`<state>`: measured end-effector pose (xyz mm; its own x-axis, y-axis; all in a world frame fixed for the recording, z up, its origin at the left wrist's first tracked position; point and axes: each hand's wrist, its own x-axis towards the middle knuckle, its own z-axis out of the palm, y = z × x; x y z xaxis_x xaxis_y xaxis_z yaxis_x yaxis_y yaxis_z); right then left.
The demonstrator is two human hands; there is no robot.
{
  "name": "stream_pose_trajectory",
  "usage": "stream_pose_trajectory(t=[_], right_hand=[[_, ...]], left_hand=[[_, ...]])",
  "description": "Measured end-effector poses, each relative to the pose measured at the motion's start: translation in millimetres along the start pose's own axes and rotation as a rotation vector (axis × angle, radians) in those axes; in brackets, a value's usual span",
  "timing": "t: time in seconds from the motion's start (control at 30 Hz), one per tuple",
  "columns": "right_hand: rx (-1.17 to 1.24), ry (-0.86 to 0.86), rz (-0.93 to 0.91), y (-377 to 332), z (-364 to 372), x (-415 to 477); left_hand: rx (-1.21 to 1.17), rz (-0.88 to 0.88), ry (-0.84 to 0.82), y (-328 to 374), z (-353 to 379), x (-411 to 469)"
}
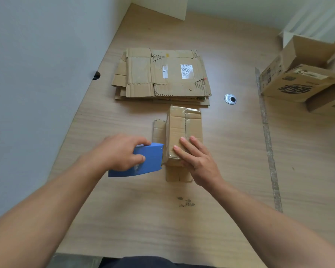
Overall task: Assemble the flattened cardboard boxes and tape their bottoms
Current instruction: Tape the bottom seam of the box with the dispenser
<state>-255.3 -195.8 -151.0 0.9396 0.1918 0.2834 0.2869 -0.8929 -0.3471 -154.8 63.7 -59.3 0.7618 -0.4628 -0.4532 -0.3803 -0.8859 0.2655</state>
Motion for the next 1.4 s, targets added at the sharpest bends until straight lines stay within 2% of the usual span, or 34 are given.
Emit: stream_pose_trajectory(t=[0.5, 0.63, 0.8, 0.9, 1.0, 1.1, 1.2, 1.3, 1.37, 1.4], right_hand=[[0.120, -0.055, 0.196, -23.9, -6.7, 7.1], [0.139, -0.108, 0.219, -28.2, -9.5, 6.1], [0.121, -0.190, 0.216, -21.5, -14.6, 7.7], [0.081, -0.206, 0.120, -21.2, -24.7, 1.0], [-0.037, -0.100, 0.046, -28.1, -27.5, -8.0], [-0.102, -0.002, 0.083, -43.2, -22.9, -15.9], [-0.146, -0.043, 0.134, -64.1, -18.6, -21.7], [-0.159, -0.102, 0.167, -74.6, -22.7, -15.7], [-0.123, -0.079, 0.181, -72.7, -32.4, -7.1], [-0.112, -0.031, 0.191, -68.2, -38.7, -2.0]], left_hand=[[0.268, -0.065, 0.228, 58.0, 21.2, 1.9], [0.226, -0.072, 0.249, 57.4, 39.2, 1.9], [0.099, -0.152, 0.351, 12.0, 57.7, -16.7], [0.049, -0.231, 0.283, -11.8, 76.5, -26.1], [0.022, -0.275, 0.223, -24.0, 97.1, -31.0], [0.069, -0.270, 0.251, -27.3, 112.6, -35.1], [0.016, -0.267, 0.258, -28.0, 119.2, -35.5], [-0.029, -0.260, 0.197, -24.9, 118.8, -40.1], [-0.044, -0.286, 0.179, -19.6, 110.4, -43.5], [-0.063, -0.298, 0.228, -15.5, 105.0, -45.5]])
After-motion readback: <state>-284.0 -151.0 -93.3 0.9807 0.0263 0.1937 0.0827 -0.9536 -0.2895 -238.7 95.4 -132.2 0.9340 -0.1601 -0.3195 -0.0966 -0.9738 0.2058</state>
